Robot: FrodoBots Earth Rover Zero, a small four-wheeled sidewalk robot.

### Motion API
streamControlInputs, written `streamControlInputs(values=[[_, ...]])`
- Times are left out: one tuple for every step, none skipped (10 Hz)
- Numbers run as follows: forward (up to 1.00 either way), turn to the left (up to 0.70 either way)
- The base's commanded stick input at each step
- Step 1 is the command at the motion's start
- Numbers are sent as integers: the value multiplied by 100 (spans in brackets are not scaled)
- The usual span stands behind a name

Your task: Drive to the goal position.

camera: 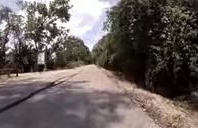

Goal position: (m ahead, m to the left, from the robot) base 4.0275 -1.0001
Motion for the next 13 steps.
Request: streamControlInputs(values=[[70, 0], [70, 0], [70, 0], [70, 0], [70, 0], [70, 0], [70, 0], [70, 0], [70, 0], [70, 0], [70, 0], [70, 0], [70, 0]])
